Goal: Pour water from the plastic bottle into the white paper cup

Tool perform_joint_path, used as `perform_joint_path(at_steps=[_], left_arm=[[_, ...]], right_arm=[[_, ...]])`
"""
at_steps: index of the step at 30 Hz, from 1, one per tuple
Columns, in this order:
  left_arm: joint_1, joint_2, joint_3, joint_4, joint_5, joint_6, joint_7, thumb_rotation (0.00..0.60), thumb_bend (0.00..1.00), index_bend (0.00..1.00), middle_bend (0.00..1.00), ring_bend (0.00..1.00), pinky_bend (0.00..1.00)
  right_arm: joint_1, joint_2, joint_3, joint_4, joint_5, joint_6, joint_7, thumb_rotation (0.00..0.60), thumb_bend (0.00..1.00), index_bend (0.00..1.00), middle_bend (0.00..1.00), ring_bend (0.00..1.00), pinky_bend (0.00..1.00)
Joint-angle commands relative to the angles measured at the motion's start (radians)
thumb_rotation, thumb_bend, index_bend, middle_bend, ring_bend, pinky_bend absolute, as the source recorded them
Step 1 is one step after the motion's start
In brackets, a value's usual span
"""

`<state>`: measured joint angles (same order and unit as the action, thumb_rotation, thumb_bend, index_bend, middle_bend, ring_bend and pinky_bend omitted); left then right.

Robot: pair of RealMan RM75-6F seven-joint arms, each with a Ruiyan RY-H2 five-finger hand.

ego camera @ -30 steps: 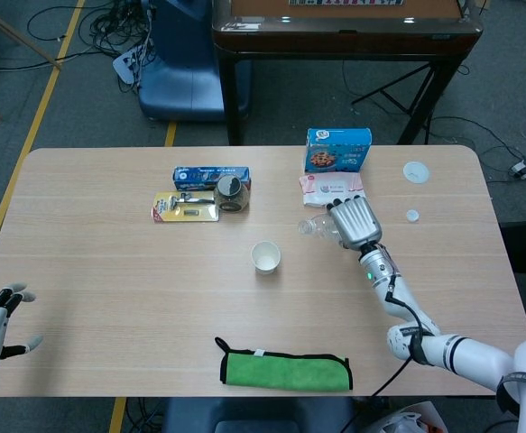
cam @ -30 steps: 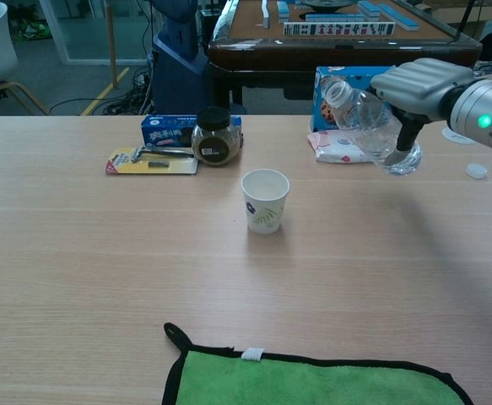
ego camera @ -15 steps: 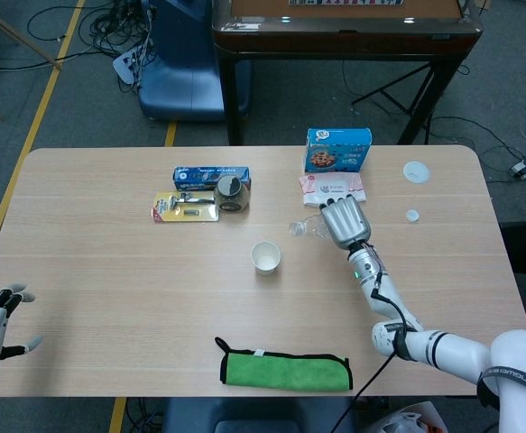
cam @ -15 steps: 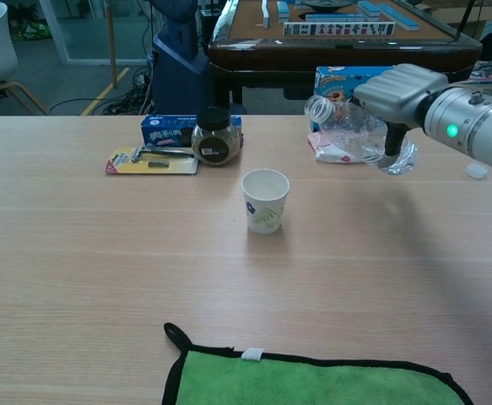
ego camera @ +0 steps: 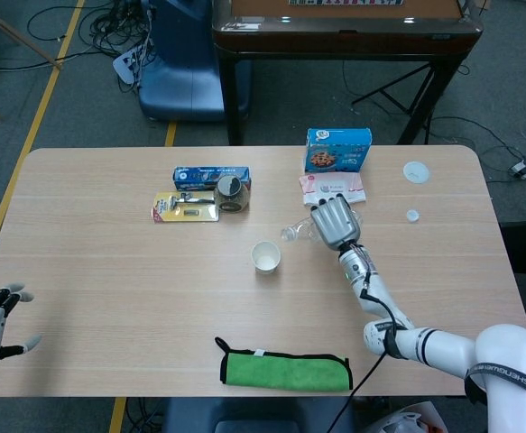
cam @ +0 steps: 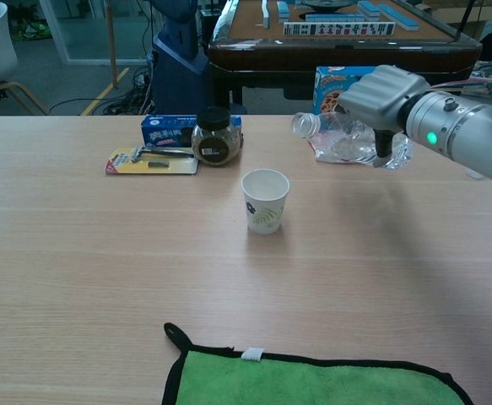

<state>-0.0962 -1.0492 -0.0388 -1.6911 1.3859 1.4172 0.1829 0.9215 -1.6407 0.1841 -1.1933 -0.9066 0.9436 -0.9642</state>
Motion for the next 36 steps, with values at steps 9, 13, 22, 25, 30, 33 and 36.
perform_joint_path(at_steps=[9,13,22,25,30,33,36], left_arm=[[0.0,0.008,-0.003,-0.004,-0.004,0.0,-0.011,0.6,0.0,0.35,0.24,0.28,0.55],[0.0,0.009,-0.004,-0.006,-0.007,-0.001,-0.011,0.6,0.0,0.35,0.24,0.28,0.55],[-0.001,0.011,-0.005,-0.01,-0.008,-0.002,-0.008,0.6,0.0,0.35,0.24,0.28,0.55],[0.0,0.012,-0.004,-0.011,-0.009,-0.002,-0.008,0.6,0.0,0.35,0.24,0.28,0.55],[0.0,0.015,-0.005,-0.013,-0.008,0.0,-0.012,0.6,0.0,0.35,0.24,0.28,0.55],[0.001,0.016,-0.005,-0.014,-0.006,0.002,-0.013,0.6,0.0,0.35,0.24,0.28,0.55],[0.001,0.017,-0.005,-0.016,-0.007,0.002,-0.014,0.6,0.0,0.35,0.24,0.28,0.55]], right_arm=[[0.035,-0.035,-0.018,0.054,0.048,0.001,-0.089,0.6,0.01,0.63,0.65,0.54,0.53],[0.043,-0.042,-0.028,0.067,0.047,-0.003,-0.106,0.6,0.01,0.63,0.65,0.54,0.53],[0.062,-0.06,-0.05,0.085,0.029,-0.002,-0.142,0.6,0.01,0.64,0.66,0.54,0.53],[0.069,-0.069,-0.059,0.094,0.023,0.0,-0.162,0.6,0.01,0.64,0.66,0.54,0.53],[0.075,-0.084,-0.067,0.111,0.029,0.005,-0.199,0.6,0.01,0.64,0.66,0.54,0.53],[0.077,-0.092,-0.067,0.121,0.03,0.006,-0.207,0.6,0.01,0.64,0.66,0.54,0.53],[0.083,-0.097,-0.073,0.132,0.023,0.007,-0.226,0.6,0.01,0.64,0.66,0.54,0.53]])
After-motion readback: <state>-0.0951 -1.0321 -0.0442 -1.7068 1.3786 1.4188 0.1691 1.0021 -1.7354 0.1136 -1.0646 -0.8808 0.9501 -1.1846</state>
